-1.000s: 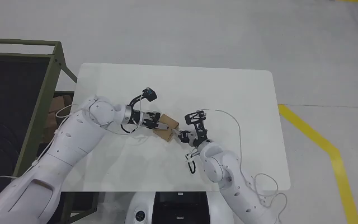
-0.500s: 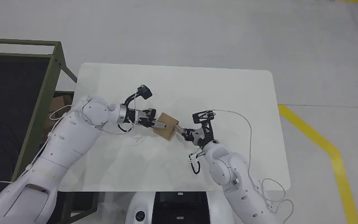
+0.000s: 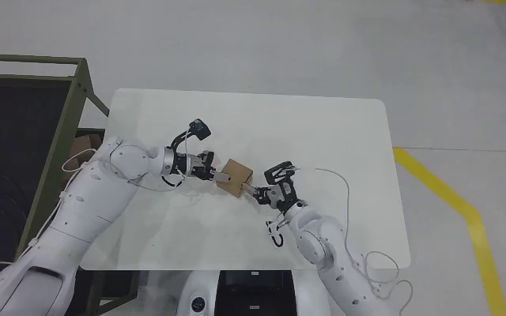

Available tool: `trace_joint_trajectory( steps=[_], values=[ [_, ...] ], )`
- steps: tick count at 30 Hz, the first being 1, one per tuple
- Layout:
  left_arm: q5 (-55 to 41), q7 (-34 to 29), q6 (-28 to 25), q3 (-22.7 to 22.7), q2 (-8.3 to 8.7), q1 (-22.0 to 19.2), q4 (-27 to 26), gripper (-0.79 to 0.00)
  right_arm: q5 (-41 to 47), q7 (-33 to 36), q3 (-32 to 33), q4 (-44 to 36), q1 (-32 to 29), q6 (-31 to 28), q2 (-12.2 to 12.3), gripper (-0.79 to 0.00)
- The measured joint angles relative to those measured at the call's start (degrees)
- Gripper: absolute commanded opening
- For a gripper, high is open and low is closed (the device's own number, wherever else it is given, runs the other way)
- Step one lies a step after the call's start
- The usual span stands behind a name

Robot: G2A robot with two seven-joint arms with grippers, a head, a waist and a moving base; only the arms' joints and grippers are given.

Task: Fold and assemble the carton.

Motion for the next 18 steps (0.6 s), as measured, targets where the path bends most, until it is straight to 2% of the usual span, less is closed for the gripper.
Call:
trace_joint_trajectory(
  steps=[3, 7, 10, 18],
  values=[
    [0.0, 0.0, 0.0, 0.0, 0.0, 0.0, 0.0, 0.0, -7.26, -12.93, 0.45, 3.59, -0.62, -8.36, 1.05, 0.0],
    [0.0, 0.0, 0.0, 0.0, 0.0, 0.0, 0.0, 0.0, -10.73, -23.3, 0.91, 8.58, 1.75, -17.27, 1.84, 0.0],
    [0.0, 0.0, 0.0, 0.0, 0.0, 0.0, 0.0, 0.0, -11.64, -25.49, 1.13, 11.03, 3.33, -20.19, 2.1, 0.0],
    [0.0, 0.0, 0.0, 0.0, 0.0, 0.0, 0.0, 0.0, -11.8, -25.35, 1.2, 11.26, 3.43, -19.96, 2.13, 0.0]
  ],
)
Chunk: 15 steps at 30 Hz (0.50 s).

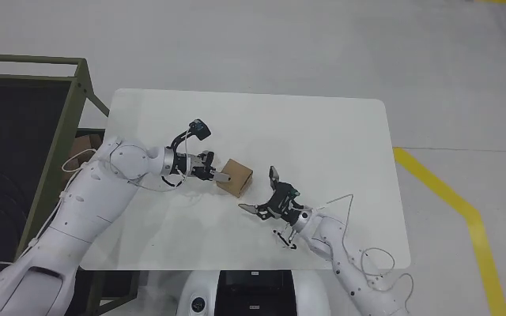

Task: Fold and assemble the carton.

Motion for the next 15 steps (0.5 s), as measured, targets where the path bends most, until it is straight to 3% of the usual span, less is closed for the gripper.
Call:
trace_joint_trajectory(
  steps=[4, 15],
  values=[
    [0.0, 0.0, 0.0, 0.0, 0.0, 0.0, 0.0, 0.0, -0.37, 0.68, -0.76, 1.06, 0.75, 0.68, -0.1, 0.0],
    [0.0, 0.0, 0.0, 0.0, 0.0, 0.0, 0.0, 0.0, -3.1, -5.51, -6.55, 15.27, 10.21, -1.31, -1.45, 0.0]
  ],
)
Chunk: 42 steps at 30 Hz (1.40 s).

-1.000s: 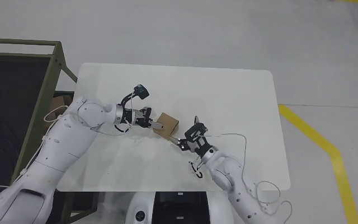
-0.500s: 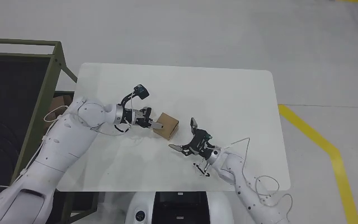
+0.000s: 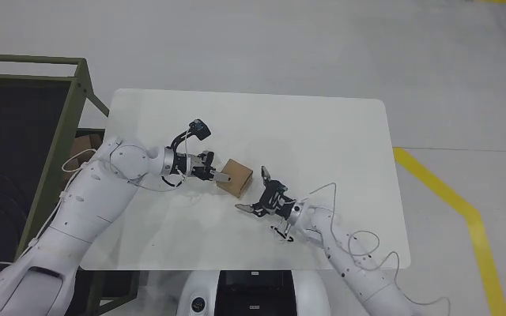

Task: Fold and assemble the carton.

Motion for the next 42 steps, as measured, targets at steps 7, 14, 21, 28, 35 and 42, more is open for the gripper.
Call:
trace_joint_trajectory(
  steps=[7, 14, 21, 28, 35, 42],
  values=[
    [0.0, 0.0, 0.0, 0.0, 0.0, 0.0, 0.0, 0.0, -0.73, -3.18, -3.0, 4.67, 3.33, 4.32, -1.24, 0.0],
    [0.0, 0.0, 0.0, 0.0, 0.0, 0.0, 0.0, 0.0, -0.23, -2.36, -5.63, 8.52, 6.79, 5.26, -2.54, 0.0],
    [0.0, 0.0, 0.0, 0.0, 0.0, 0.0, 0.0, 0.0, 2.05, -2.07, -7.51, 10.34, 8.33, 6.13, -3.78, 0.0],
    [0.0, 0.0, 0.0, 0.0, 0.0, 0.0, 0.0, 0.0, 3.52, -1.46, -8.91, 12.35, 9.15, 8.45, -4.88, 0.0],
    [0.0, 0.0, 0.0, 0.0, 0.0, 0.0, 0.0, 0.0, 2.82, -3.13, -9.91, 14.24, 10.33, 8.86, -5.46, 0.0],
    [1.39, 1.61, 1.03, 0.92, -0.25, 0.71, -1.55, 0.0, 1.22, -6.37, -9.52, 15.37, 10.85, 8.72, -5.17, 0.0]
  ],
)
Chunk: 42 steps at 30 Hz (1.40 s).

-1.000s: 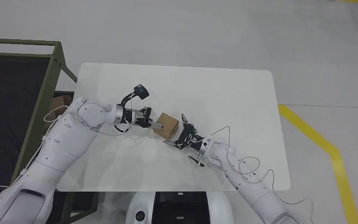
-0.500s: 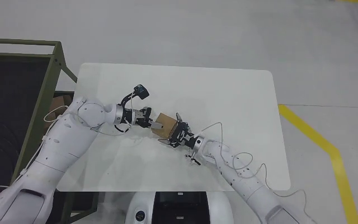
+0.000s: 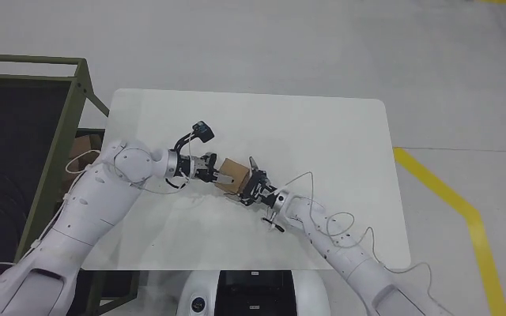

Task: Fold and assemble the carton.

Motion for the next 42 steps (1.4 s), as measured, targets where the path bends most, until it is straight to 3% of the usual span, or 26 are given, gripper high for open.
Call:
trace_joint_trajectory(
  steps=[10, 42],
  values=[
    [-2.3, -0.66, -1.17, 2.19, -0.92, -1.96, 1.7, 0.0, -2.54, -0.01, 0.08, 0.43, 1.14, -3.08, 0.53, 0.0],
    [-3.07, -2.2, -4.62, 5.91, -2.41, -5.01, 5.58, 0.0, -2.03, 0.19, -0.39, 1.01, 1.98, -4.02, 0.11, 0.0]
  ],
)
